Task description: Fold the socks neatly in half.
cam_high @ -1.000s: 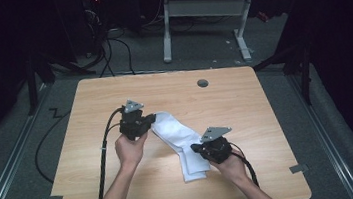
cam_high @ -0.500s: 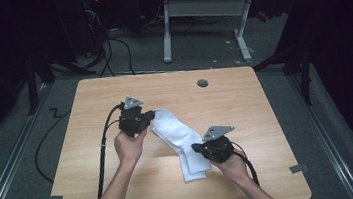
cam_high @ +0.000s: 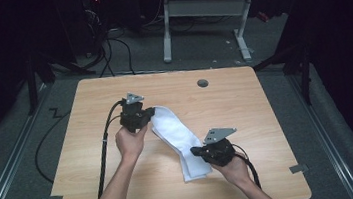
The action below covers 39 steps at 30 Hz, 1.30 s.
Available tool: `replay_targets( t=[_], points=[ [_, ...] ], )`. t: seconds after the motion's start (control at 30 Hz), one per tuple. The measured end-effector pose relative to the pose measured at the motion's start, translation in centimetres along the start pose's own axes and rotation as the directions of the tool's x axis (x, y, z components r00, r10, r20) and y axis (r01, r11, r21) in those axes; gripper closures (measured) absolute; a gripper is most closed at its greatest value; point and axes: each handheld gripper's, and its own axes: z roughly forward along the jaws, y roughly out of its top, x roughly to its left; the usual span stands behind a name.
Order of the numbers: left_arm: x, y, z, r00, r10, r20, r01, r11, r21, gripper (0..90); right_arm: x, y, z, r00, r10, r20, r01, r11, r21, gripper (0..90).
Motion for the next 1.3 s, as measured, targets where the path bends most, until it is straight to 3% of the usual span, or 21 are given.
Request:
replay_targets(
  t=[0.23, 0.6, 0.87, 1.0, 1.3],
  points=[
    [0.2, -0.1, 1.1, 0.9999, 0.0, -0.011, 0.0, 0.9997, 0.026, 88.6, 0.2, -0.3, 0.6, 0.9998, 0.011, -0.018, -0.011, 1.0, 0.02, 88.9],
    [0.2, -0.5, 2.5, 0.9993, 0.018, -0.032, -0.016, 0.9983, 0.056, 88.6, 0.0, -1.2, 2.6, 0.9998, 0.02, 0.001, -0.02, 0.998, 0.063, 88.8],
    [0.3, -0.3, 2.4, 0.9997, 0.007, -0.022, -0.006, 0.9992, 0.039, 88.6, 0.2, -1.1, 2.7, 0.9998, 0.021, 0.005, -0.021, 0.998, 0.062, 88.9],
    [0.3, -0.1, 2.0, 0.9999, -0.002, -0.011, 0.002, 0.9997, 0.023, 88.6, 0.3, -0.8, 2.0, 0.9996, 0.026, 0.009, -0.026, 0.999, 0.036, 89.0],
    [0.0, 0.9, 2.0, 0.9997, 0.019, -0.014, -0.018, 0.9997, 0.015, 88.6, 0.6, -0.1, 0.8, 0.9994, 0.034, 0.011, -0.034, 0.999, 0.002, 89.0]
  ],
)
